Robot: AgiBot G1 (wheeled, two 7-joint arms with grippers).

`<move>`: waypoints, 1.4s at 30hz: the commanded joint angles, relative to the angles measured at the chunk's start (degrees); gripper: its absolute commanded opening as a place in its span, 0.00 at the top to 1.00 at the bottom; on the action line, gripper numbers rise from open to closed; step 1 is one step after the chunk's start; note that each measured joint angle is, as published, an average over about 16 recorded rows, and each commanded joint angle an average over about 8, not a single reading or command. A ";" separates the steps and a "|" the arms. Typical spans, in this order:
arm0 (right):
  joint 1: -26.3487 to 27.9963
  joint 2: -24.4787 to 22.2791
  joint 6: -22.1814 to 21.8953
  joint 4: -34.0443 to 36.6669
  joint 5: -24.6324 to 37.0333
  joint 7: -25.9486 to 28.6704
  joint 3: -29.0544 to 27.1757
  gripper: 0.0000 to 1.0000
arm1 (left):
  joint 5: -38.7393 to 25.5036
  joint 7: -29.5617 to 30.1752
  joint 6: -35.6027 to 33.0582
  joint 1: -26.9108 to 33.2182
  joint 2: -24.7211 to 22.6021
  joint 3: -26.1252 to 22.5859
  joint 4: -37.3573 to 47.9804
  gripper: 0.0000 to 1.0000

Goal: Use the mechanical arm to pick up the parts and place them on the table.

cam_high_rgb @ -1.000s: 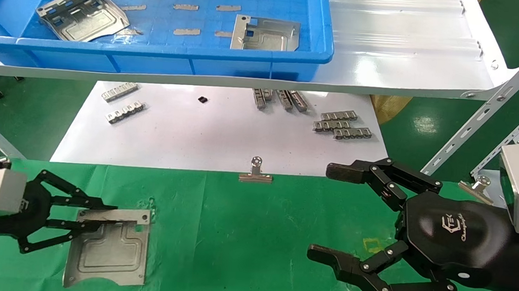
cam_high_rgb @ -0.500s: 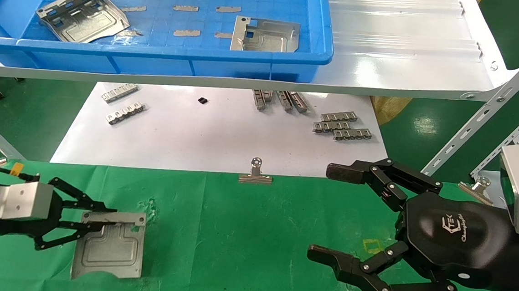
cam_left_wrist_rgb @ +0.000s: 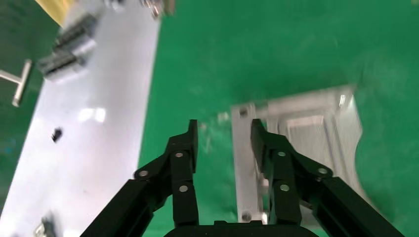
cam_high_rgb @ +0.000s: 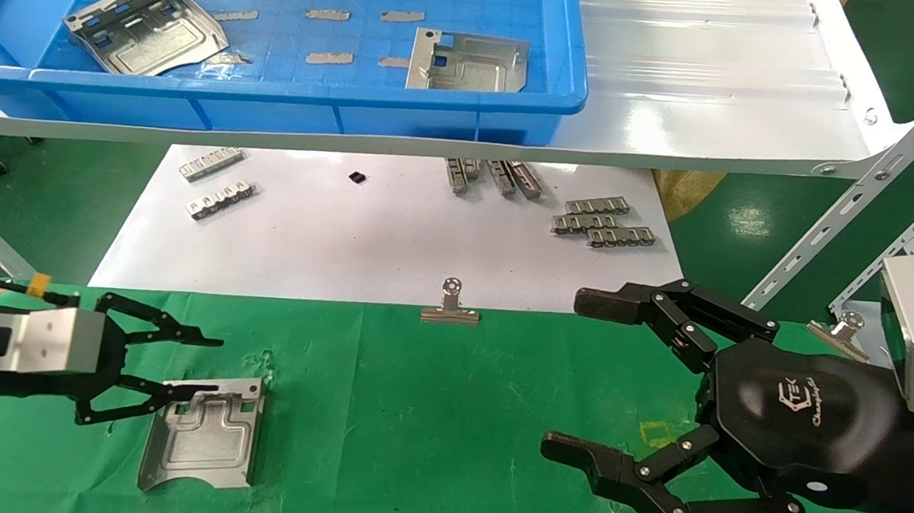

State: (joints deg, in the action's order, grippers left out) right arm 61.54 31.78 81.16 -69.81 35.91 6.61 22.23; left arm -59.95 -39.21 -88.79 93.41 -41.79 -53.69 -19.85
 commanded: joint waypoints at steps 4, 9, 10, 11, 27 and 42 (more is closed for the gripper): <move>0.00 0.00 0.00 0.00 0.00 0.00 0.00 0.00 | 3.97 4.09 -2.85 -1.12 0.67 0.48 -0.20 0.00; -0.01 -0.01 -0.01 0.01 -0.01 0.00 0.00 0.00 | 6.97 7.25 -3.36 -2.67 1.67 -0.18 -2.13 0.00; -0.01 -0.01 -0.02 0.02 -0.01 0.00 0.00 0.00 | 7.26 7.45 -3.40 -2.83 1.79 -0.27 -2.36 0.00; -0.01 -0.01 -0.02 0.02 -0.01 0.00 0.00 0.00 | 7.35 7.62 -3.40 -2.91 1.86 -0.34 -2.49 0.00; -0.01 -0.01 -0.03 0.02 -0.01 0.00 0.00 0.00 | 8.64 13.89 -2.23 -7.33 2.54 5.75 -10.47 0.00; -0.01 -0.01 -0.03 0.02 -0.01 0.00 0.00 0.00 | 11.45 24.61 -0.65 -14.62 3.80 15.24 -23.33 0.00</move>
State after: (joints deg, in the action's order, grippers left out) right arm 61.53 31.77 81.13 -69.79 35.90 6.60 22.23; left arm -48.50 -14.60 -89.44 78.79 -37.99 -38.45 -43.18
